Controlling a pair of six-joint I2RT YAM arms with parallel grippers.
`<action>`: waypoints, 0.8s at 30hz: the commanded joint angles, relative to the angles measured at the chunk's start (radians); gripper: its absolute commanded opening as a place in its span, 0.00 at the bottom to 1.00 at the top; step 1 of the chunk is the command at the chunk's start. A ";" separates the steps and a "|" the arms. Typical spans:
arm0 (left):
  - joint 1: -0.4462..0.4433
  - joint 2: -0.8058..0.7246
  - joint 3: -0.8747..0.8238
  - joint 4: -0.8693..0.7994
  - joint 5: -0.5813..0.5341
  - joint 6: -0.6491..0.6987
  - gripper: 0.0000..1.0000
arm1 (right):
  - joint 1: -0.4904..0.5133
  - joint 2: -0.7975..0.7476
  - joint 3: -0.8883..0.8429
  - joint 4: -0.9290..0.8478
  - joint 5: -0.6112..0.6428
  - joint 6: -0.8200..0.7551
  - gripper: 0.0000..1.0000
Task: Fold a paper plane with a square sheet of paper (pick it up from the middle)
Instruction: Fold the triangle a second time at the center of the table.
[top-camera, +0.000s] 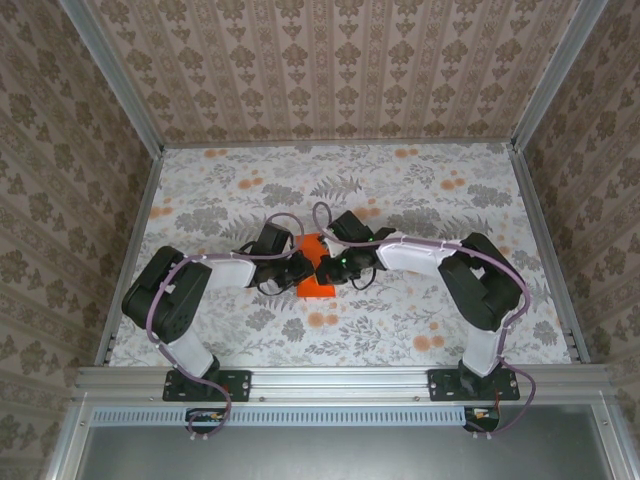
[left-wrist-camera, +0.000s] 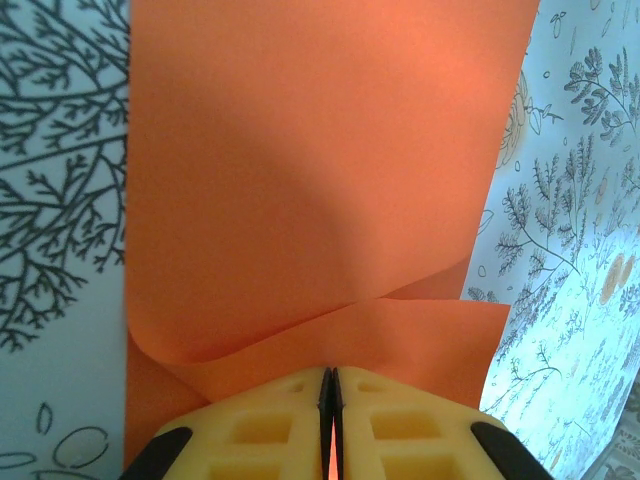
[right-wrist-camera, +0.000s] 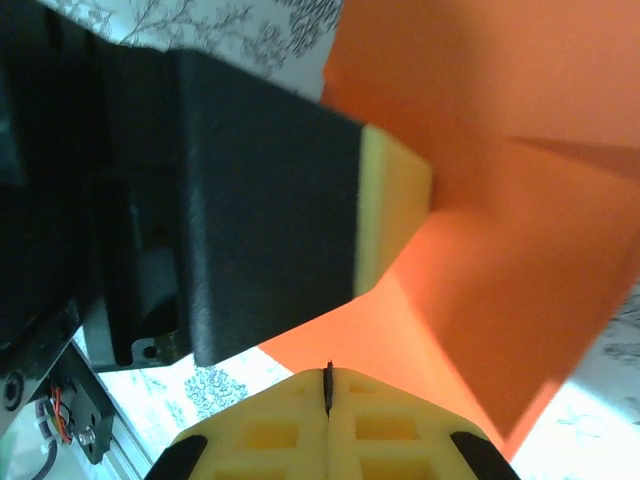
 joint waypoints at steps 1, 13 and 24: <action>0.007 0.014 -0.029 -0.038 -0.043 -0.005 0.13 | 0.008 0.033 -0.003 -0.023 0.032 0.022 0.02; 0.007 0.014 -0.035 -0.054 -0.056 -0.005 0.13 | 0.011 0.079 0.023 -0.070 0.077 0.002 0.02; 0.010 0.017 -0.037 -0.072 -0.067 -0.003 0.12 | 0.010 0.095 0.040 -0.123 0.106 -0.031 0.01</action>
